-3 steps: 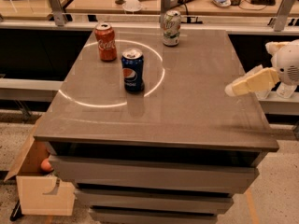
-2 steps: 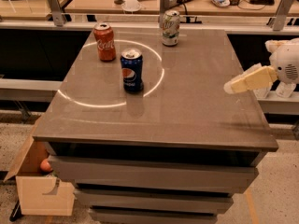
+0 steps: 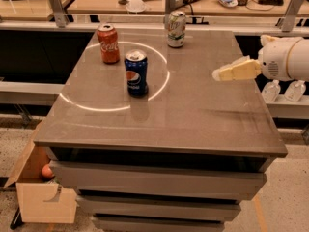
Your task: Pick 7up can
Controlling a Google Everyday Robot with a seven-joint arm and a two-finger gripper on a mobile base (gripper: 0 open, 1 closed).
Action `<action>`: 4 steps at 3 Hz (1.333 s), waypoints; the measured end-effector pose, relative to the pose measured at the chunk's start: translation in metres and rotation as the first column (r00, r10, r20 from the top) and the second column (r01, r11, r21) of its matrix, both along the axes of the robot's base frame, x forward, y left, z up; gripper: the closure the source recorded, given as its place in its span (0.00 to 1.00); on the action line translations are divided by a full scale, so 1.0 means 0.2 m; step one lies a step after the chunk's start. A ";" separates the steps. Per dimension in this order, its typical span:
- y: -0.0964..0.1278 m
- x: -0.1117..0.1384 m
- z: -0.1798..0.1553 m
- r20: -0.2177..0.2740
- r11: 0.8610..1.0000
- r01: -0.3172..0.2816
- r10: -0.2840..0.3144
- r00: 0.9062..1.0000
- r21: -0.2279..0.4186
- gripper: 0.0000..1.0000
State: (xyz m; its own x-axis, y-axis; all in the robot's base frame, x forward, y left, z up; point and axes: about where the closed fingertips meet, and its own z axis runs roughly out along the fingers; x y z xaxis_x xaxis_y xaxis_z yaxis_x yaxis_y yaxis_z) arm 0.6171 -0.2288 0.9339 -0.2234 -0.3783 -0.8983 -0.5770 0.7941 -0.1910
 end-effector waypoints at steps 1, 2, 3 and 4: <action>0.13 0.26 -0.04 0.080 0.993 0.006 -0.016 0.997 0.120 0.00; 0.22 0.40 -0.09 0.105 0.984 0.018 -0.038 0.994 0.178 0.00; 0.30 0.55 -0.12 0.113 0.976 0.051 -0.076 0.991 0.210 0.00; 0.39 0.77 -0.14 0.125 0.973 0.064 -0.093 0.988 0.221 0.00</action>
Offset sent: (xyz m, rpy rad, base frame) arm 0.1110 0.0574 -0.0291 0.2470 -0.1401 -0.0562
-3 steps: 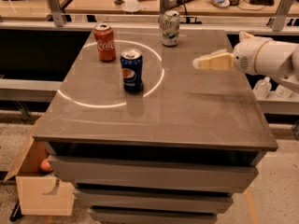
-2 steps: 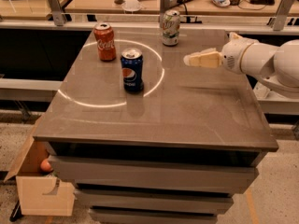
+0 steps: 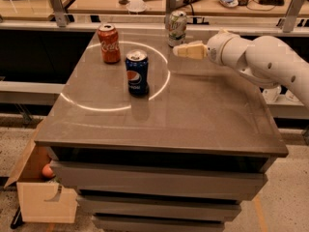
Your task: Pick 7up can
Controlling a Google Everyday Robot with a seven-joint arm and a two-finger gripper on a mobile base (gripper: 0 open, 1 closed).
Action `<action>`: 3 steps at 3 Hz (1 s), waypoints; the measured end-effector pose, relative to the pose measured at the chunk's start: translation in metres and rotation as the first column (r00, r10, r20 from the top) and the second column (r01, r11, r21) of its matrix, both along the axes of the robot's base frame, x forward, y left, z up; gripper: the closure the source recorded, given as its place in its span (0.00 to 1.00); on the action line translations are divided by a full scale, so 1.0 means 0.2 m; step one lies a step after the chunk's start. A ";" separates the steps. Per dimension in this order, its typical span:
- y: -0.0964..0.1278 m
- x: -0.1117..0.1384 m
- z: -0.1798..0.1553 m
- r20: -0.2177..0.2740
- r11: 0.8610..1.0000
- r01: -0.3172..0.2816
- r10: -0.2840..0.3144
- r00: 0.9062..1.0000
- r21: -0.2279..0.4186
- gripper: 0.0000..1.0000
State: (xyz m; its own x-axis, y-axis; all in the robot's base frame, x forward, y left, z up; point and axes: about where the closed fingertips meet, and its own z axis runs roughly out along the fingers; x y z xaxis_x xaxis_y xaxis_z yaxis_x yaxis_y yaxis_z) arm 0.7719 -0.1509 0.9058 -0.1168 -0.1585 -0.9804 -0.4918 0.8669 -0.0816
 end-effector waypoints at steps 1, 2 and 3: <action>0.06 0.15 0.01 0.014 0.999 -0.015 0.015 1.000 -0.029 0.00; 0.17 0.34 -0.06 0.025 0.999 -0.042 0.042 0.999 -0.035 0.00; 0.21 0.44 -0.10 0.021 0.998 -0.050 0.050 0.999 -0.025 0.00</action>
Offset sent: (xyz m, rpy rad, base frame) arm 0.0899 0.0436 -0.0184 -0.0520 -0.0462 0.0560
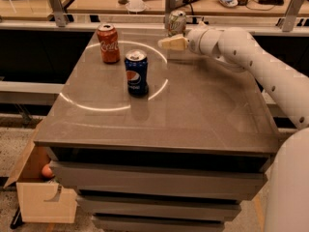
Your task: Pick 7up can
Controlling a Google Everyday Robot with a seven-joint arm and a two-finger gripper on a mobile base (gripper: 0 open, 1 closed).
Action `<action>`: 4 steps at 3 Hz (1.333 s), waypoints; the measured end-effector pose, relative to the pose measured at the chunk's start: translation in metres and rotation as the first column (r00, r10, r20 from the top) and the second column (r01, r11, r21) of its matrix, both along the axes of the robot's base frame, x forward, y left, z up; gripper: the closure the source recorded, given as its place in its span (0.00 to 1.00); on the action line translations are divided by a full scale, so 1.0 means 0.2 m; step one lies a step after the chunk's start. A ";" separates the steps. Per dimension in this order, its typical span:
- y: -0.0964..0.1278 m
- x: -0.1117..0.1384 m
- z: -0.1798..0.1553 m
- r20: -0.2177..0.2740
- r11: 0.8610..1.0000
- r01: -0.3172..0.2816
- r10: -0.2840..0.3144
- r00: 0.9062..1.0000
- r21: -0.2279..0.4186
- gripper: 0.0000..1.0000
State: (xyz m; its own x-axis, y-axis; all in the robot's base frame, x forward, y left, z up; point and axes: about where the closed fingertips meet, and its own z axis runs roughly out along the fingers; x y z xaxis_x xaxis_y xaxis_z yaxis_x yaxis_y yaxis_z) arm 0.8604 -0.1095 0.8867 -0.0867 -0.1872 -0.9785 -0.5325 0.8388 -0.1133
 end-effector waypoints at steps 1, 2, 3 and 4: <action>0.06 0.17 -0.03 -0.011 0.998 -0.009 0.010 1.000 0.061 0.25; 0.09 0.25 -0.02 -0.004 0.996 -0.025 0.025 1.000 0.082 0.49; 0.08 0.18 0.12 0.030 0.995 -0.074 0.072 0.997 0.073 0.80; 0.03 -0.15 0.35 0.083 0.976 -0.216 0.213 0.974 0.032 1.00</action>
Offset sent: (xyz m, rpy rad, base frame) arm 0.0705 0.0164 0.0034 0.1064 -0.0057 0.0367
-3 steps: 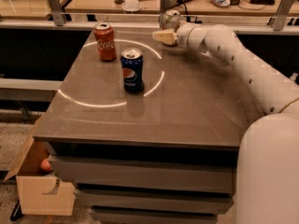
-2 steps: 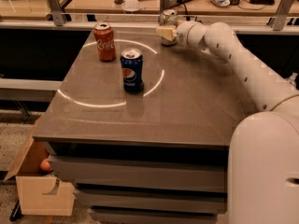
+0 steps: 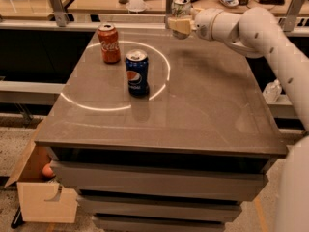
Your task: Pick 7up can
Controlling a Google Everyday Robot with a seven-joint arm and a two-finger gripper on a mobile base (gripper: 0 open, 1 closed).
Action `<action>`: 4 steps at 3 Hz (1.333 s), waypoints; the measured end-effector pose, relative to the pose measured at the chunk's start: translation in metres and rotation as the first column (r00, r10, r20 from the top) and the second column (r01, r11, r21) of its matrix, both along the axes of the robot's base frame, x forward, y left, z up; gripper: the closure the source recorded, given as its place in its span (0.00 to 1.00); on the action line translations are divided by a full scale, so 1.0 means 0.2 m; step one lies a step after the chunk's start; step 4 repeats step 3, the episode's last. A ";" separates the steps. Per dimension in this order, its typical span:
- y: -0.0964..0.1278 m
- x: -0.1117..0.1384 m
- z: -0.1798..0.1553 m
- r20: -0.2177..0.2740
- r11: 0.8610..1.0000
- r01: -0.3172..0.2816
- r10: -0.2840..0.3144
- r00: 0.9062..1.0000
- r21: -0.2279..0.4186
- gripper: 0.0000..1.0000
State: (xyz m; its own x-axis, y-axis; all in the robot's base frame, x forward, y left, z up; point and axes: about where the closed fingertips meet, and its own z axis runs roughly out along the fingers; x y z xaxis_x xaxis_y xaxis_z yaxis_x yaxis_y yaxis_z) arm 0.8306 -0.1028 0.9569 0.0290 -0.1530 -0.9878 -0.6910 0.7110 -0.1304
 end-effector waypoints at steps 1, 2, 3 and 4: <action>0.07 -0.38 0.12 -0.001 0.989 -0.143 0.143 0.990 -0.031 1.00; 0.10 -0.44 0.10 -0.014 0.984 -0.173 0.172 0.985 -0.038 1.00; 0.10 -0.44 0.10 -0.014 0.984 -0.173 0.172 0.985 -0.038 1.00; 0.10 -0.44 0.10 -0.014 0.984 -0.173 0.172 0.985 -0.038 1.00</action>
Offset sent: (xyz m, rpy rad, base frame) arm -0.0721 0.0138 0.0226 -0.0295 -0.0015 0.1370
